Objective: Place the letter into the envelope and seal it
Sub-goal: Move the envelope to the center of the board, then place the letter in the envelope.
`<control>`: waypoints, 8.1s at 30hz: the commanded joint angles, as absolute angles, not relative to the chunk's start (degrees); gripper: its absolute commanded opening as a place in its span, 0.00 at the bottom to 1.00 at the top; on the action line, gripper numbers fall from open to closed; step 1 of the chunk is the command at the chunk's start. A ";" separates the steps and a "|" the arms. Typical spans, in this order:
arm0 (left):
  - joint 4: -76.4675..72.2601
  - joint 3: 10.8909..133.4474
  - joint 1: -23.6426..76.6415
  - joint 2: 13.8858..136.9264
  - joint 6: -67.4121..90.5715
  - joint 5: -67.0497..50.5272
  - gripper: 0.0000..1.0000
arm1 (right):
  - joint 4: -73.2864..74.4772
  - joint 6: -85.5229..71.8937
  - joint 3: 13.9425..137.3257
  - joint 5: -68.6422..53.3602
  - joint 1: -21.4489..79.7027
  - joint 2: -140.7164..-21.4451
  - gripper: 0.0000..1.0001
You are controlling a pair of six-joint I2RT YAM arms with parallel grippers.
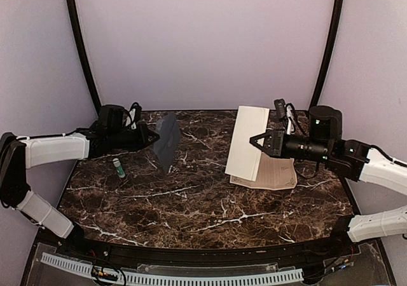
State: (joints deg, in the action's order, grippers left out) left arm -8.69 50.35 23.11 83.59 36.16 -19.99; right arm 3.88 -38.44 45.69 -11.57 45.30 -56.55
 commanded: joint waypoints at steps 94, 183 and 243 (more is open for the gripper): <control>10.92 69.41 57.42 74.22 30.19 -31.77 0.00 | 5.50 -27.38 55.79 -39.08 56.64 -67.48 0.03; 23.94 73.34 57.71 75.05 10.68 -35.80 0.83 | 24.12 -19.25 64.91 -38.40 58.07 -69.58 0.00; -33.29 46.23 59.24 64.35 45.01 -14.01 0.00 | -33.12 -47.26 43.86 -20.18 61.27 -66.63 0.39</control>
State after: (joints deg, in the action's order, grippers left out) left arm -29.54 47.59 58.81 65.04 43.53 -14.39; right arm -26.41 -46.59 42.41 -19.51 60.77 -65.67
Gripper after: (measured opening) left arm 0.009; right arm 0.423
